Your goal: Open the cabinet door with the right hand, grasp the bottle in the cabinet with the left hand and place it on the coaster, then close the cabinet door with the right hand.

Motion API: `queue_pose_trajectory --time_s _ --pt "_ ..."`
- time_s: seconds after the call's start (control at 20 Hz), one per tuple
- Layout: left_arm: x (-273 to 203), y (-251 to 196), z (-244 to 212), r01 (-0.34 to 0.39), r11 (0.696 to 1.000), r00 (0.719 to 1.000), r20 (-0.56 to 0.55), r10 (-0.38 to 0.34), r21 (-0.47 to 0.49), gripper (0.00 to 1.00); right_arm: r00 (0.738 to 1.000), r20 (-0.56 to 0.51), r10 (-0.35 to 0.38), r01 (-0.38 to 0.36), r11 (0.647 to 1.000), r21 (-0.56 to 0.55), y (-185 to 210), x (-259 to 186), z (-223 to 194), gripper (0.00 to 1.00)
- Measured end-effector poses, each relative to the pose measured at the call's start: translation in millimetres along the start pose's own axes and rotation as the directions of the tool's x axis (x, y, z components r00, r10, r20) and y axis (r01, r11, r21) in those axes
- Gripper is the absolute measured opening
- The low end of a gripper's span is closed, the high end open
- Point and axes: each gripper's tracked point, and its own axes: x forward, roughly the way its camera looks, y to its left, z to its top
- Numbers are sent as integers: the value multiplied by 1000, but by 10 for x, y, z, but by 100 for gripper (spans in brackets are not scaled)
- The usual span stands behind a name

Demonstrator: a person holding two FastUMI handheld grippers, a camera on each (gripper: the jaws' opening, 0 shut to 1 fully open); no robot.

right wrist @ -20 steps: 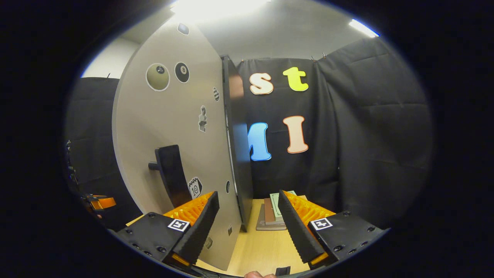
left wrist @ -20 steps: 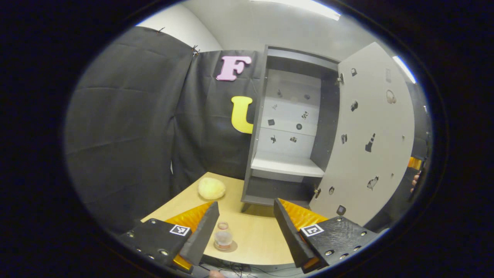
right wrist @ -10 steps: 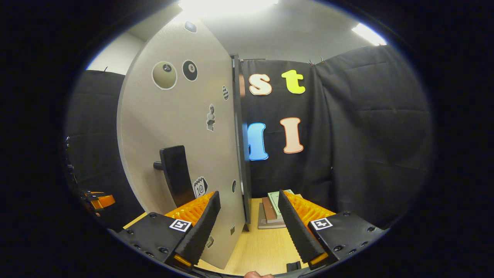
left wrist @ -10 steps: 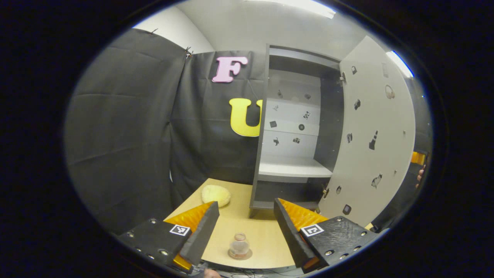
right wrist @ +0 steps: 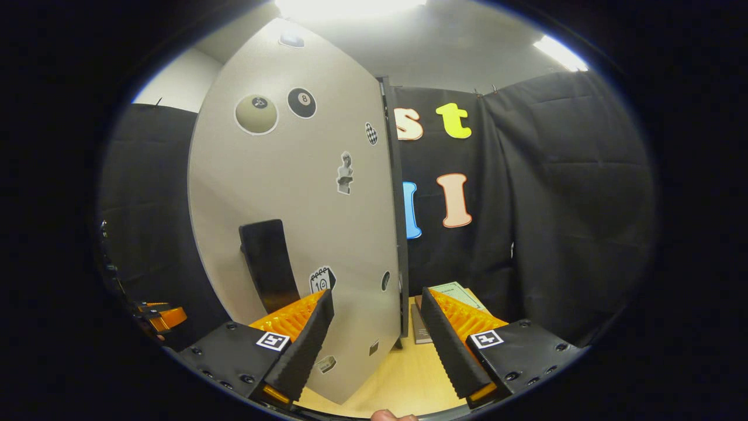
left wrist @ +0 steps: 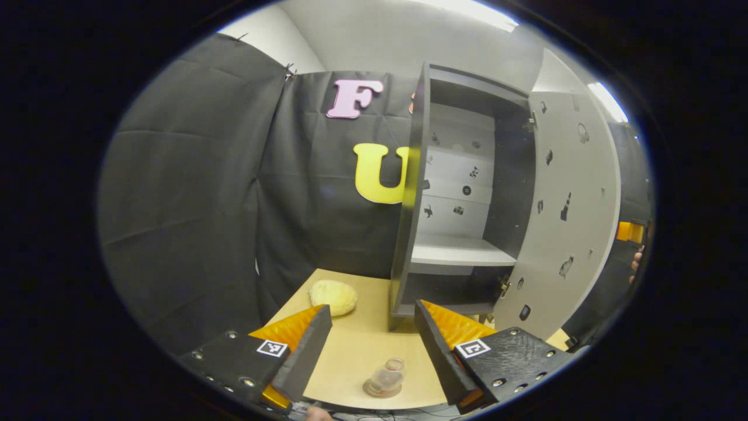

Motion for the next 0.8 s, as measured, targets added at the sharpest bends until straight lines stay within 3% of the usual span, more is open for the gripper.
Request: queue_pose_trajectory --time_s 0.55,0.8 --pt "190 530 96 5 1000 1000 11 -5 -6 87 998 17 62 -63 998 28 789 372 7 97" --pt "160 579 93 32 999 999 19 -32 -7 86 998 16 63 -63 998 11 897 510 15 98"
